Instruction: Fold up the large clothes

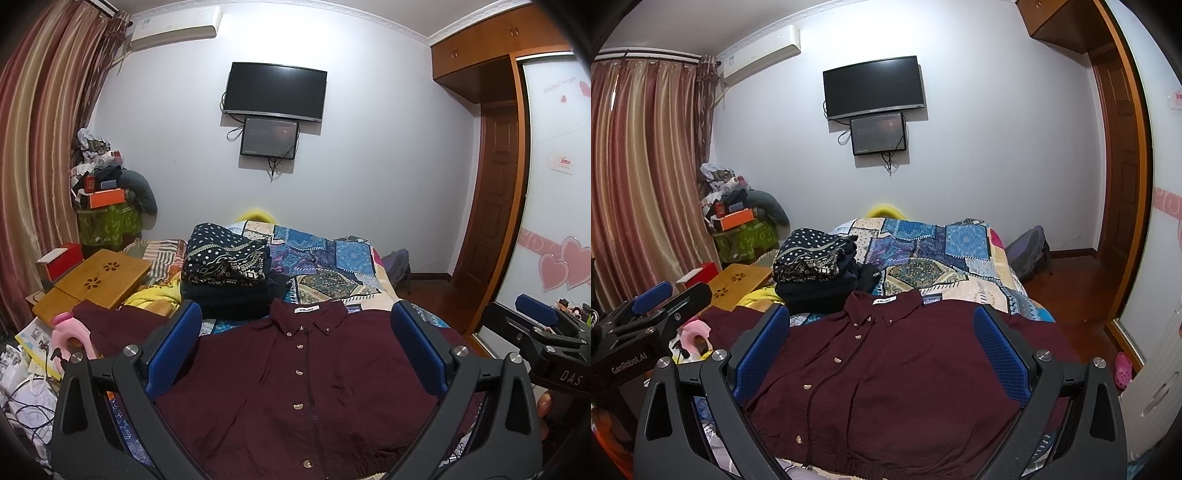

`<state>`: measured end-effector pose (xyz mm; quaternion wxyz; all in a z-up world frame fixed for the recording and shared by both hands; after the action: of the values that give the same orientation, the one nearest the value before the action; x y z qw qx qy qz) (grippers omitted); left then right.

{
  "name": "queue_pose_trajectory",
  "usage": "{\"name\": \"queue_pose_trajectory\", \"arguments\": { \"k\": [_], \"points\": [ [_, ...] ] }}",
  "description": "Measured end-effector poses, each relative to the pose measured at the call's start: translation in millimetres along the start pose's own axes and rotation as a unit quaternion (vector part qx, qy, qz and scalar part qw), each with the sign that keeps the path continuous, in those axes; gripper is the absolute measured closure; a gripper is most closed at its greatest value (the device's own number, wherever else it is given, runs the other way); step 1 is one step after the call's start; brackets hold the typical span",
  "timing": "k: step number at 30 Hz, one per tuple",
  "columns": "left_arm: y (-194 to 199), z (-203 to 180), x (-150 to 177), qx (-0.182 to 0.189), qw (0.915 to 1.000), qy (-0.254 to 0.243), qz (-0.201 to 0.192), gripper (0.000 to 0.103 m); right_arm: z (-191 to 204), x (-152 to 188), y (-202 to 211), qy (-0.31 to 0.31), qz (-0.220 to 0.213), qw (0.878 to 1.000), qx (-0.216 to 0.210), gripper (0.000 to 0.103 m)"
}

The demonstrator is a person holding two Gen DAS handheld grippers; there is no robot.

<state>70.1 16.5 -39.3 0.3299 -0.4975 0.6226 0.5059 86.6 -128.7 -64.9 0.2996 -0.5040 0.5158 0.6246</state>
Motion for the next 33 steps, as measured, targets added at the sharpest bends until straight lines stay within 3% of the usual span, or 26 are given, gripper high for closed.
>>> {"name": "queue_pose_trajectory", "arguments": {
  "k": [11,18,25,29,33],
  "points": [
    [-27,33,-18,-0.045,0.9988,0.018,-0.01,0.0,-12,4,-22,-0.006,0.025,1.0,0.01,0.004],
    [-46,98,-42,-0.135,0.989,0.046,-0.041,0.0,-25,4,-41,-0.011,0.047,0.999,0.024,0.004],
    [-74,181,-47,-0.19,0.9758,0.098,-0.046,0.0,-37,4,-65,-0.015,0.071,0.996,0.042,0.004],
    [-101,231,-40,-0.226,0.9686,0.104,-0.005,0.0,-40,5,-80,-0.016,0.088,0.995,0.048,0.004],
    [-129,291,-25,-0.244,0.9572,0.148,0.051,0.0,-43,8,-95,-0.014,0.107,0.993,0.052,0.004]
  ]
}}
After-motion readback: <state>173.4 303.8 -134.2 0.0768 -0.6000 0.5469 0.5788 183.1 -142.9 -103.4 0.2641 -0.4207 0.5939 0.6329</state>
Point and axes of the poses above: each gripper's, at about its wrist camera, not at the fingertips, and y roughly against the way its jaws point, z to its left, x to its underside, the point moved 5 cm from there along -y, roughly the way its jaws point, and after that the axes turned 9 degrees about y, right-handed, at the moved point
